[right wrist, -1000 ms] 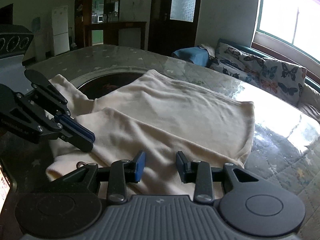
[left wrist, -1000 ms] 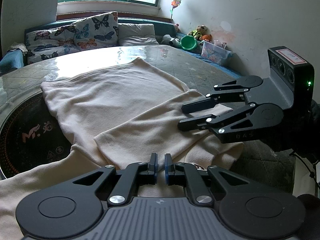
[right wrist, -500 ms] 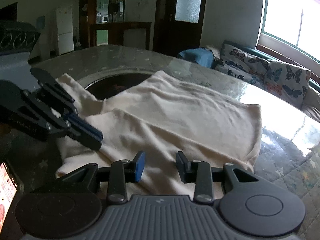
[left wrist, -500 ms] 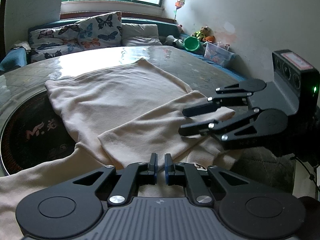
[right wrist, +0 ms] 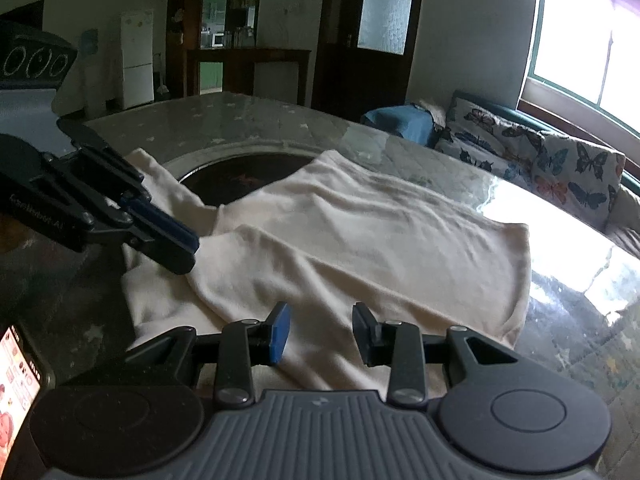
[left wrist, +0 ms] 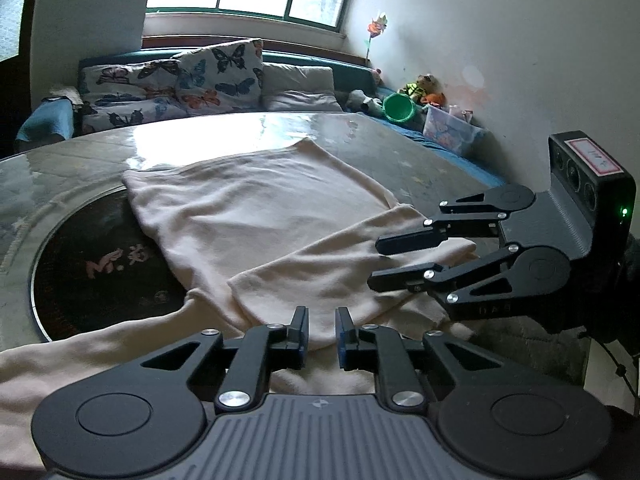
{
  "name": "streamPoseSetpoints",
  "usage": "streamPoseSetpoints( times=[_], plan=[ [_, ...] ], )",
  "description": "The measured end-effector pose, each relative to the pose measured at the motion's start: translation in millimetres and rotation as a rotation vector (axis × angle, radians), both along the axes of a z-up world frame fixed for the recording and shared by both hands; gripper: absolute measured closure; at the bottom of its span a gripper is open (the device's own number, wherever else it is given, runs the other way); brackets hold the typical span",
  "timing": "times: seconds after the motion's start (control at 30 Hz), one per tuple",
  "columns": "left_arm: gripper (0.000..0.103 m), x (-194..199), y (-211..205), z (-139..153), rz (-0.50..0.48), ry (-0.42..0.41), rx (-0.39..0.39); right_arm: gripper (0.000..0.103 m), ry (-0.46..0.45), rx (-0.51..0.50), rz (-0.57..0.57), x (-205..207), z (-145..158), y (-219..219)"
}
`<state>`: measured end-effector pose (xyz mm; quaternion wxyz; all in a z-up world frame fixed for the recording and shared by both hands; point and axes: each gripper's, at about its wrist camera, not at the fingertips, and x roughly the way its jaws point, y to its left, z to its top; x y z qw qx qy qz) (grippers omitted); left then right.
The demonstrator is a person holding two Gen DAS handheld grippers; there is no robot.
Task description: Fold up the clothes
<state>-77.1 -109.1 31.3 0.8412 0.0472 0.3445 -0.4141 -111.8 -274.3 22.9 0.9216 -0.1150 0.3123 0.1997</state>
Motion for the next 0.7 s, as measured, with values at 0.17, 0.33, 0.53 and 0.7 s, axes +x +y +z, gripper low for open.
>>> streamPoseSetpoints(
  times=[0.17,0.33,0.53,0.7],
  plan=[
    [0.087,-0.8,11.4,1.3,0.039,-0.002,-0.002,0.069,0.023,0.019,0.013,6.5,-3.5,5.4],
    [0.085,-1.1,37.5,4.0,0.138,-0.002,-0.007,0.069,0.037,0.043,0.037,6.9,-5.9,13.4],
    [0.084,1.2,84.4,7.5,0.349,-0.009,-0.002,0.069,0.042,0.063,0.067,7.2,-6.2,24.8],
    [0.084,2.3,125.3,6.7,0.563,0.001,0.021,0.069,0.03,0.056,0.093,8.4,-6.9,36.9]
  ],
)
